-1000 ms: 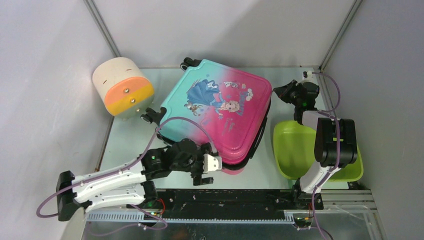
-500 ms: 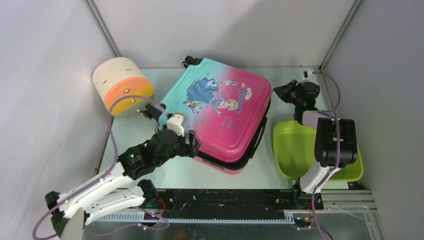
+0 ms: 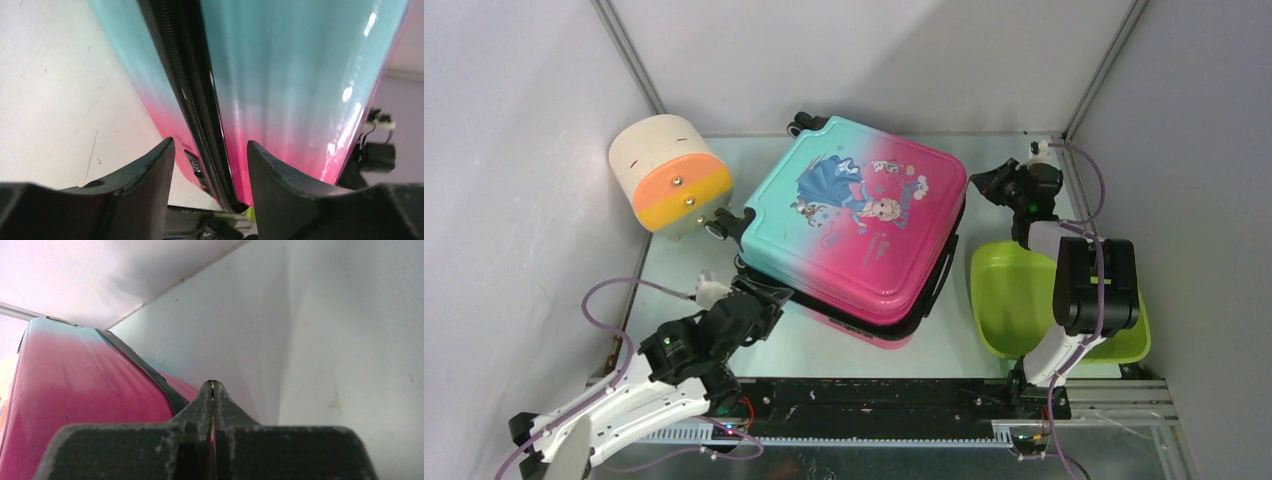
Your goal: Open, take out, and arrange the luggage
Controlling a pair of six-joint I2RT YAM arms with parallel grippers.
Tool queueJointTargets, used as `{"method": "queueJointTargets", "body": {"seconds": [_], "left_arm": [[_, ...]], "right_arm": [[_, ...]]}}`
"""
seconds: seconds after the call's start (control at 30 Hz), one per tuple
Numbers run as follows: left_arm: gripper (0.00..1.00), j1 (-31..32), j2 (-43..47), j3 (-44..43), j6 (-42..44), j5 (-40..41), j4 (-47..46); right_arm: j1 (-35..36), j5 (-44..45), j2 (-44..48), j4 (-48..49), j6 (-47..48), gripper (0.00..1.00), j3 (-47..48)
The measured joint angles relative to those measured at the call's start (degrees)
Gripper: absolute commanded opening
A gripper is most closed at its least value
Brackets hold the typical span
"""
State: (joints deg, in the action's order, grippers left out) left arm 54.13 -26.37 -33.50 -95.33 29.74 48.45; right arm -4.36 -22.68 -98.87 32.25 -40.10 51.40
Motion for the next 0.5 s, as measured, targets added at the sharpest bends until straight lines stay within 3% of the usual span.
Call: {"method": "queueJointTargets", "body": {"seconds": [0.27, 0.5], "left_arm": [[0.55, 0.0, -5.7, -0.3, -17.1, 1.8, 4.5], [0.57, -0.2, -9.3, -0.3, -21.8, 3.9, 5.3]], "right_arm": [[0.0, 0.0, 0.2, -0.1, 0.0, 0.0, 0.0], [-0.2, -0.1, 0.2, -0.3, 0.0, 0.0, 0.0]]}}
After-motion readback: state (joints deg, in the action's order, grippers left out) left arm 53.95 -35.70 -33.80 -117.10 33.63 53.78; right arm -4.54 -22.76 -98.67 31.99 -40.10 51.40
